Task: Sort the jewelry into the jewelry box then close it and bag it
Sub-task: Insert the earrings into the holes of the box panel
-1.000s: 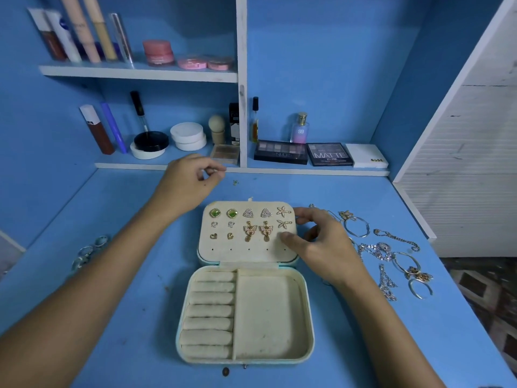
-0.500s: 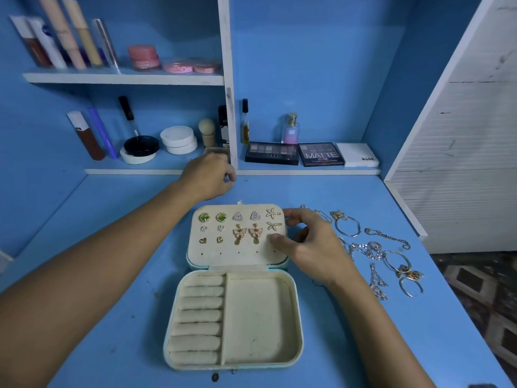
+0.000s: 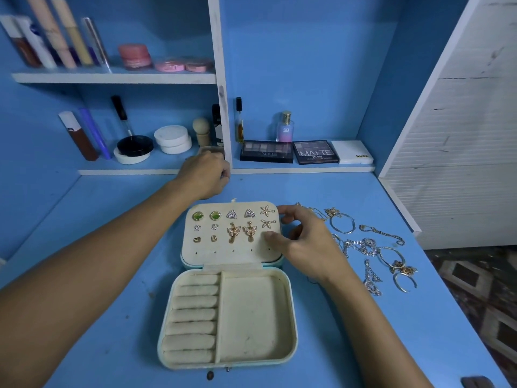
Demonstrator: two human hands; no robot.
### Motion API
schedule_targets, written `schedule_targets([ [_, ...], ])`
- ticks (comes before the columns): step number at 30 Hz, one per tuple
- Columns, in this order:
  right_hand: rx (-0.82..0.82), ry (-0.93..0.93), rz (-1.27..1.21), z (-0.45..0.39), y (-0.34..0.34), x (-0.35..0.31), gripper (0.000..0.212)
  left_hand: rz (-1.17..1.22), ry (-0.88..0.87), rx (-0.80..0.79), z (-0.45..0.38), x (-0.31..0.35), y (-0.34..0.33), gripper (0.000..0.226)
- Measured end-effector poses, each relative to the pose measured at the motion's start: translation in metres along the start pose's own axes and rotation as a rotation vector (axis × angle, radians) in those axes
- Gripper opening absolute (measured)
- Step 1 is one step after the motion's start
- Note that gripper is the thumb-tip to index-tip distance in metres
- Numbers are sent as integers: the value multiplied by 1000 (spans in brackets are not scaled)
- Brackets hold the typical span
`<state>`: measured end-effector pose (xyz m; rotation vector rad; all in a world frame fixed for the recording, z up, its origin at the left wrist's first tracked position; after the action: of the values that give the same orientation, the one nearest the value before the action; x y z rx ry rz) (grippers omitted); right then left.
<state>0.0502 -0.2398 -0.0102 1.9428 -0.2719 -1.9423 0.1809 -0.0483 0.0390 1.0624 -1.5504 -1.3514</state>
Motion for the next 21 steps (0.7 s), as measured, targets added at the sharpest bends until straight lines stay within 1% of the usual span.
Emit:
schedule_targets([
  [4,5,15,-9,1,1,-2,38,47,4,58,6,-3,6,12],
  [9,-2,50,-21,5,3,-8,38,326,117,146,15,-19,19,2],
  [13,-8,99,12,8,6,-19,39,485,179,190,26,-27,36,5],
  [16,-27,108,13,9,5,-24,40,523,198,220,32,-32,47,3],
  [18,-37,109,18,11,6,-28,41,518,192,213,35,-34,51,3],
  [21,-28,148,14,18,9,-36,43,477,173,175,38,-35,50,12],
])
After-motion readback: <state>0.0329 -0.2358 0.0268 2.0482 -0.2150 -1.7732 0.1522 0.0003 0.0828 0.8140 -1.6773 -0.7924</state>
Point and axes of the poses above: each hand's wrist, its own z-axis away from the middle knuckle, its own y-axis out of the back of the hand, x = y × z, the point moved 10 cm from there along -z, towards the middle knuckle, and after that the axes turned 4 degrees about -x, right-handed, at the moved point
